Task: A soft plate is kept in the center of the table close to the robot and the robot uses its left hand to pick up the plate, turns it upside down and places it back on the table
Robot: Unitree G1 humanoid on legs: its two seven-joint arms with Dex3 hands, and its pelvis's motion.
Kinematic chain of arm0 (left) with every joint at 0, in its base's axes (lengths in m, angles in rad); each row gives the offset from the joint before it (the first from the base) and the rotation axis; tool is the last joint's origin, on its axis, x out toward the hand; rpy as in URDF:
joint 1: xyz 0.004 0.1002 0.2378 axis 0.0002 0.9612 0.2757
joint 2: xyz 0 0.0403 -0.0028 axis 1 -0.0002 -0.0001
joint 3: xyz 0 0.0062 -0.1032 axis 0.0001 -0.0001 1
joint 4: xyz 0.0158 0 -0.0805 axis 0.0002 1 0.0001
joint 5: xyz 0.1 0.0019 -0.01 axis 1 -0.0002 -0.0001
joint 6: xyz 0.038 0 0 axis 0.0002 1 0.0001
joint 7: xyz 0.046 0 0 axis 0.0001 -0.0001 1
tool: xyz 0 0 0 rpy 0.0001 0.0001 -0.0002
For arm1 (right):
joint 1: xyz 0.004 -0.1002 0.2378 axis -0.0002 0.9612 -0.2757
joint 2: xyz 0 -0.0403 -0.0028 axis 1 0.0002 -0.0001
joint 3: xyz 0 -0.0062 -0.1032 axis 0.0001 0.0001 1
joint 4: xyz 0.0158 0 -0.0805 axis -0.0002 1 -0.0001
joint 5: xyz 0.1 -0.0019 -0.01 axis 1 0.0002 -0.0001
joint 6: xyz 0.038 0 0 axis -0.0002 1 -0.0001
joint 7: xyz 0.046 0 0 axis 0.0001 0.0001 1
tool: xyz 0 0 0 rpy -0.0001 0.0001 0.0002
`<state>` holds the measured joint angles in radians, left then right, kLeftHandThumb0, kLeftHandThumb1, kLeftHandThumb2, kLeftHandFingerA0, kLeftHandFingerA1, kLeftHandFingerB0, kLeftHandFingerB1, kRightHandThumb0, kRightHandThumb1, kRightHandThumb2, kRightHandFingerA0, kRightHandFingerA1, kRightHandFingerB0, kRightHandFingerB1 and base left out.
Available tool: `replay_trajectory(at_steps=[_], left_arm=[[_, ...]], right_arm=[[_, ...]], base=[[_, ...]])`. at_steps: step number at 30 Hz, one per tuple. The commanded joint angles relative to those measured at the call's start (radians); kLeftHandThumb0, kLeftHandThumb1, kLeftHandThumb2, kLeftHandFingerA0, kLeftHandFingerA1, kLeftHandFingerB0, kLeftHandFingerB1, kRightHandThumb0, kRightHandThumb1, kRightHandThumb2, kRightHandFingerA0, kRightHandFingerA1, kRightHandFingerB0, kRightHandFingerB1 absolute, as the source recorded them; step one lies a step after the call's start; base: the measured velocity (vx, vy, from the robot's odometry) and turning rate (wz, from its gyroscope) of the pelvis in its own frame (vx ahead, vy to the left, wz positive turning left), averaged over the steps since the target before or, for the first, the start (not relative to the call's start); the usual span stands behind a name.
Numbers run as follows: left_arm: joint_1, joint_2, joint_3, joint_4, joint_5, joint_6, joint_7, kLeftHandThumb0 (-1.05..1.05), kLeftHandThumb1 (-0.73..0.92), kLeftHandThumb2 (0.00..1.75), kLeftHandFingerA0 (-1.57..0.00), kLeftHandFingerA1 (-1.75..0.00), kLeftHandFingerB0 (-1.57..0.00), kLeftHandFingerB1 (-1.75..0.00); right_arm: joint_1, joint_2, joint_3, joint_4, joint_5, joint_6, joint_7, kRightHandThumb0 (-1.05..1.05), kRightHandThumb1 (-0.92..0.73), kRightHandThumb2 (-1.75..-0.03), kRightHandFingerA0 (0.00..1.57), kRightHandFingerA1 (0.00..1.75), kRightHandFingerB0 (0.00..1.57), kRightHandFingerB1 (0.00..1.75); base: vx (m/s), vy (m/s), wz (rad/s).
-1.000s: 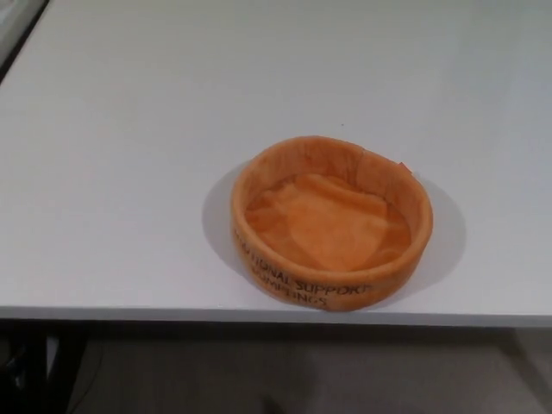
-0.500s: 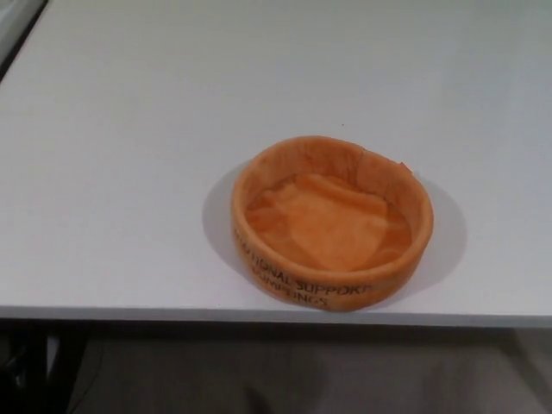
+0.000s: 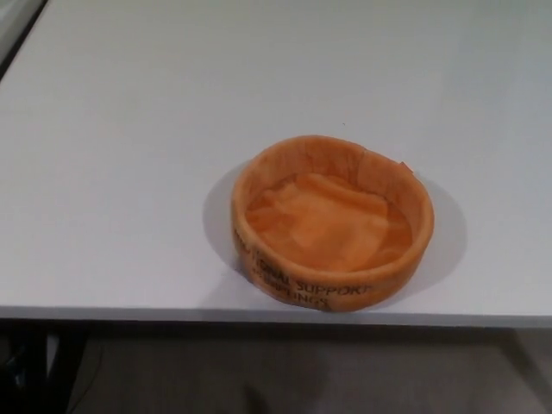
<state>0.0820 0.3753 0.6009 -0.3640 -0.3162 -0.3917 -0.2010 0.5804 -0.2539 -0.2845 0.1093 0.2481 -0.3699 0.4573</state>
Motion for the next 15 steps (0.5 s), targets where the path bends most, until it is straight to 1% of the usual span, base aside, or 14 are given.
replay_trajectory(at_steps=[1,3,4,6,7,8,9,10,11,13,15], left_arm=[[-0.157,0.079,-0.071,-0.040,0.064,0.142,0.050,-0.88,0.87,0.67,-0.24,-0.29,-0.25,-0.29],[-0.201,0.098,-0.099,-0.033,0.098,0.162,0.051,-0.89,0.87,0.68,-0.22,-0.30,-0.25,-0.29],[-0.261,0.103,-0.143,-0.013,0.163,0.160,0.064,-0.90,0.87,0.67,-0.24,-0.31,-0.26,-0.29],[-0.307,0.098,-0.175,0.016,0.193,0.149,0.072,-0.91,0.87,0.67,-0.26,-0.32,-0.26,-0.29],[-0.339,0.090,-0.202,0.033,0.208,0.148,0.076,-0.94,0.85,0.67,-0.29,-0.33,-0.27,-0.29],[-0.378,0.080,-0.237,0.053,0.226,0.147,0.080,-0.94,0.85,0.67,-0.29,-0.33,-0.27,-0.29],[-0.404,0.071,-0.269,0.052,0.237,0.165,0.085,-1.01,0.73,0.77,-0.28,-0.38,-0.24,-0.32],[-0.449,0.058,-0.320,0.047,0.277,0.196,0.098,-1.04,0.74,0.80,-0.30,-0.41,-0.25,-0.32],[-0.482,0.053,-0.354,0.051,0.304,0.205,0.101,-0.94,0.85,0.67,-0.28,-0.36,-0.27,-0.29],[-0.513,0.052,-0.382,0.063,0.327,0.202,0.100,-0.94,0.85,0.67,-0.28,-0.37,-0.27,-0.29],[-0.576,0.034,-0.453,0.083,0.377,0.223,0.105,-0.96,0.86,0.67,-0.26,-0.38,-0.26,-0.29]], right_arm=[[0.004,-0.002,-0.011,0.000,0.012,-0.007,0.002,-0.75,-0.85,-0.67,0.32,0.35,0.25,0.29],[0.006,0.002,-0.008,-0.008,0.009,-0.004,-0.003,-0.75,-0.85,-0.67,0.32,0.35,0.26,0.29],[0.005,0.001,-0.008,-0.005,0.009,-0.003,-0.002,-0.75,-0.86,-0.67,0.32,0.35,0.25,0.29],[0.006,0.004,-0.007,-0.008,0.012,-0.002,-0.002,-0.75,-0.86,-0.67,0.32,0.35,0.25,0.29],[0.007,0.003,-0.008,-0.010,0.014,-0.002,0.000,-0.77,-0.69,-1.02,0.23,0.48,0.17,0.43],[0.008,0.001,-0.009,-0.013,0.017,-0.002,0.003,-0.77,-0.69,-1.02,0.23,0.48,0.17,0.43],[0.006,0.002,-0.010,-0.012,0.018,-0.001,0.002,-0.75,-0.85,-0.67,0.31,0.36,0.25,0.29],[0.006,0.002,-0.012,-0.009,0.017,-0.005,0.002,-0.75,-0.85,-0.67,0.31,0.36,0.25,0.29],[0.005,0.003,-0.012,-0.008,0.017,-0.005,0.001,-0.75,-0.85,-0.67,0.32,0.35,0.26,0.29],[0.002,0.004,-0.010,-0.009,0.016,-0.001,-0.001,-0.75,-0.85,-0.67,0.32,0.35,0.26,0.29],[0.000,0.001,-0.007,-0.008,0.010,-0.005,0.001,-0.76,-0.86,-0.67,0.31,0.36,0.25,0.29]], base=[[0.00,0.000,0.00],[0.00,0.000,0.00],[0.00,0.000,0.00],[0.00,0.000,0.00],[0.00,0.000,0.00],[0.00,0.000,0.00],[0.00,0.000,0.00],[0.00,0.000,0.00],[0.00,0.000,0.00],[0.00,0.000,0.00],[0.00,0.000,0.00]])
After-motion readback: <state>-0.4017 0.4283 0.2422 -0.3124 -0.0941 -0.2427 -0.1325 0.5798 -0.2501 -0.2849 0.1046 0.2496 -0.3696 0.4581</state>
